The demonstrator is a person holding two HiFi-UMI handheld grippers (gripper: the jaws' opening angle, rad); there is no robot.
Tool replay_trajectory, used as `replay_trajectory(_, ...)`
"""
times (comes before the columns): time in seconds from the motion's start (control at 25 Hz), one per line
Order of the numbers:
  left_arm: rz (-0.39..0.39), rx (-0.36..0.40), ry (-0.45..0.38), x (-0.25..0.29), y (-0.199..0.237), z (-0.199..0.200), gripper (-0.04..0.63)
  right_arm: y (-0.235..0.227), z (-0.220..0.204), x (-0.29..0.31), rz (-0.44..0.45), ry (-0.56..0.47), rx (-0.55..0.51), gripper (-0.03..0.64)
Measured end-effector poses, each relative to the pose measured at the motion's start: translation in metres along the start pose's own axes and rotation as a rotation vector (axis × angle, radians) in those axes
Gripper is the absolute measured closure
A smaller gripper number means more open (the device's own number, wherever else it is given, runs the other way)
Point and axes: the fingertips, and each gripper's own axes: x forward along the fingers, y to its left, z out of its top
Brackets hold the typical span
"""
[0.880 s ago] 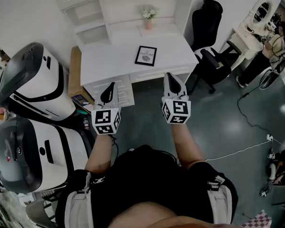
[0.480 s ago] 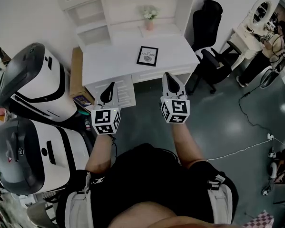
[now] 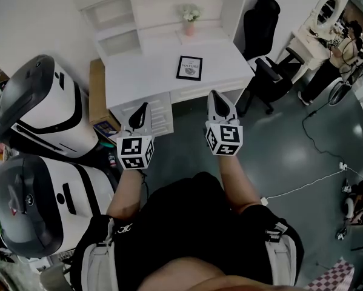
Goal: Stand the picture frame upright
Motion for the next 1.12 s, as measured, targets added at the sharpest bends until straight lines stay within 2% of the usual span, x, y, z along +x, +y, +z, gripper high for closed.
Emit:
replay_trajectory(0.28,-0.004,0.002,0.004,0.014,0.015,-0.007,0.58,-0.001,-0.009,0.019,-0.016,0.007,0.005,0.614)
replay_trajectory(0.52,0.005,0.013,0.004,0.057,0.028,-0.01,0.58,-0.02,-0.022,0.064,-0.018,0.008,0.013,0.614)
replay_trajectory(0.84,0.023,0.019,0.031,0.16,0.05,-0.015,0.58,-0.068,-0.043,0.161,-0.005,0.019,0.026,0.614)
replay_trajectory(1.12,0.029,0.011,0.068,0.263,0.054,-0.013,0.58,-0.12,-0.061,0.25,0.02,0.073,0.039,0.614)
